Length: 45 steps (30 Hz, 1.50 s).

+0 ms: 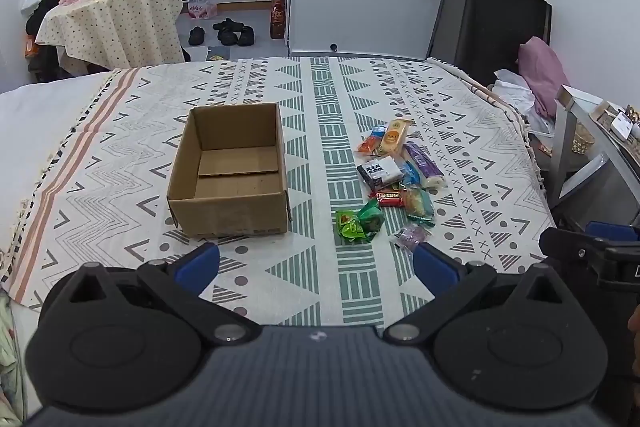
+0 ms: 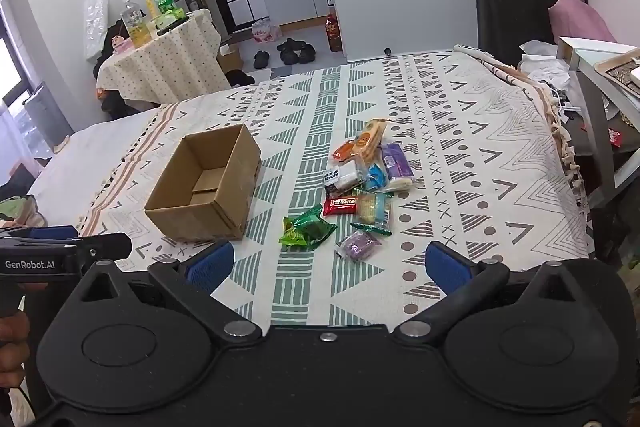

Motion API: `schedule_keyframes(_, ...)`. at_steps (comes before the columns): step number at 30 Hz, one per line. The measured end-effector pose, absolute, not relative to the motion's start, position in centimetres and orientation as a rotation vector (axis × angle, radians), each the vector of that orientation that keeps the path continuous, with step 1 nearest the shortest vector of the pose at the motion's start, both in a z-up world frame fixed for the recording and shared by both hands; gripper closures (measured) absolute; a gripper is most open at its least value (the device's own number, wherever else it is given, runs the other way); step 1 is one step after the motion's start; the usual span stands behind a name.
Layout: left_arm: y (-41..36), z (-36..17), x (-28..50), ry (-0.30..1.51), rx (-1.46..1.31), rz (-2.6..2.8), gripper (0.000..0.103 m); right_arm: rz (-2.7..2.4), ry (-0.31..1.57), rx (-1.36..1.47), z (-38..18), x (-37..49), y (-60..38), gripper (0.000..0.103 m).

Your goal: Organize snacks

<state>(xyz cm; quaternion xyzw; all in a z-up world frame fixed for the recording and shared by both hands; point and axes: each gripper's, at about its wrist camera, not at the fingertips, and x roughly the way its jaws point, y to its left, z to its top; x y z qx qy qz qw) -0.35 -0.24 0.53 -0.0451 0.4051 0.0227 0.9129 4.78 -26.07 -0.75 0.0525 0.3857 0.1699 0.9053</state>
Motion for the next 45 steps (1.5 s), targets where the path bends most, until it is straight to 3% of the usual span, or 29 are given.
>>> schedule_keyframes(45,-1.6,2.1,-1.3,0.802,-0.093,-0.001,0.000,0.350,0.783,0.070,0.3,4.2,-26.0,0.000)
